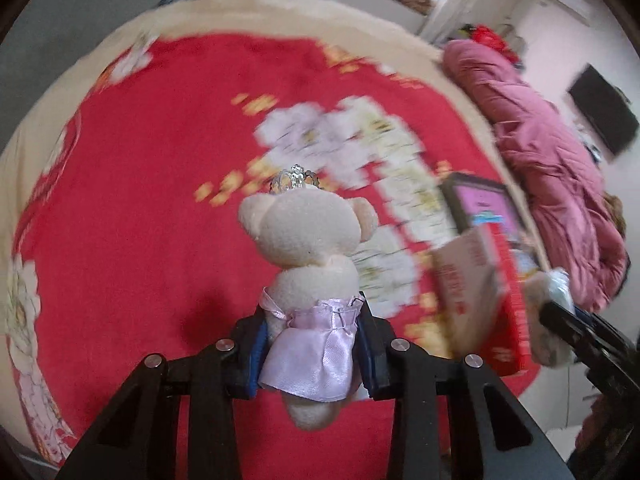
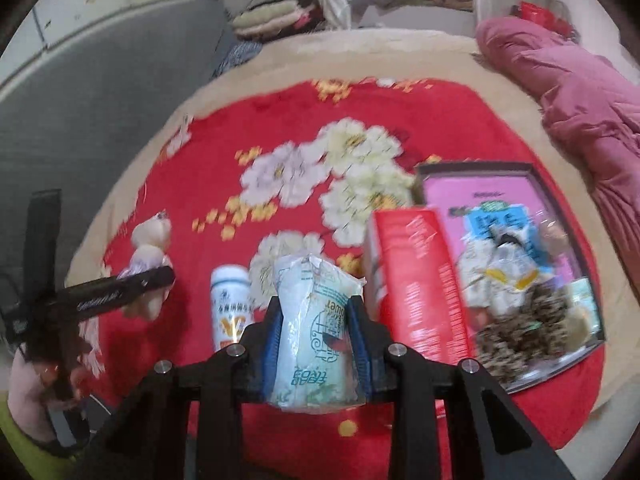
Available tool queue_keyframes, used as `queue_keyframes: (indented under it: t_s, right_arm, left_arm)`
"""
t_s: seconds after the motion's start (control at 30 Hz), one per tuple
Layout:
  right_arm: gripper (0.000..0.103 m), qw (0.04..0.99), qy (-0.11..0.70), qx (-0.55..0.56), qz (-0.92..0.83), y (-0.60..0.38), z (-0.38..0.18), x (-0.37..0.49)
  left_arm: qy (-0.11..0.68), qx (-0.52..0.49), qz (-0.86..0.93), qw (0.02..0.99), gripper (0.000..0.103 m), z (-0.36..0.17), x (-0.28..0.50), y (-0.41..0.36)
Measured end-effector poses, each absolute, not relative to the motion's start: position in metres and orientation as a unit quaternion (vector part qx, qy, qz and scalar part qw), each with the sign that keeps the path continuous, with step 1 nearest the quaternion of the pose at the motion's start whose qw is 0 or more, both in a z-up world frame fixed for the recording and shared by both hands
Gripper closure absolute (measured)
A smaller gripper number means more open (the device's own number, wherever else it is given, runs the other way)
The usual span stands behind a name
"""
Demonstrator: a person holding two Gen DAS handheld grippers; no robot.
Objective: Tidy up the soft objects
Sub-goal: 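Carry the teddy bear and tissue packet over the tray and lower them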
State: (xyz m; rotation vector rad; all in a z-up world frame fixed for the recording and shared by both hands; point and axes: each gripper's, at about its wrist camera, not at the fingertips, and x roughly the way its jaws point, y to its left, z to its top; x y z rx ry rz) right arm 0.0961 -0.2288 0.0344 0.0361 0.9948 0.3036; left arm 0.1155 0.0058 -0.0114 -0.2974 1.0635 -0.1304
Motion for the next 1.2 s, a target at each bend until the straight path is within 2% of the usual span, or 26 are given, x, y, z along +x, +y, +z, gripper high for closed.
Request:
queue_keyframes:
  t_s: [0.2, 0.47, 0.67, 0.87, 1.2]
  right_arm:
    - [0.071, 0.891, 0.440, 0.040, 0.107, -0.293, 0.076, 0.098]
    - [0.071, 0.906, 0.416, 0.059, 0.053, -0.395, 0.107, 0.103]
    - [0.071, 0.905, 0.419, 0.069, 0.036, -0.448, 0.101, 0.111]
    - [0.071, 0.893, 0.443, 0.072, 0.027, -0.484, 0.070, 0.122]
    - [0.071, 0.879, 0.473, 0.066, 0.017, -0.509, 0.026, 0.141]
  left_arm:
    - [0.480, -0.106, -0.127, 0.861, 0.065, 0.040, 0.121, -0.072]
    - [0.483, -0.064, -0.192, 0.852, 0.065, 0.059, 0.134, -0.183]
    - [0.509, -0.018, -0.223, 0.831, 0.065, 0.040, 0.138, -0.268]
    - [0.542, 0.025, -0.233, 0.807, 0.064, 0.003, 0.147, -0.330]
    - [0.587, 0.052, -0.216, 0.778, 0.063, -0.051, 0.169, -0.367]
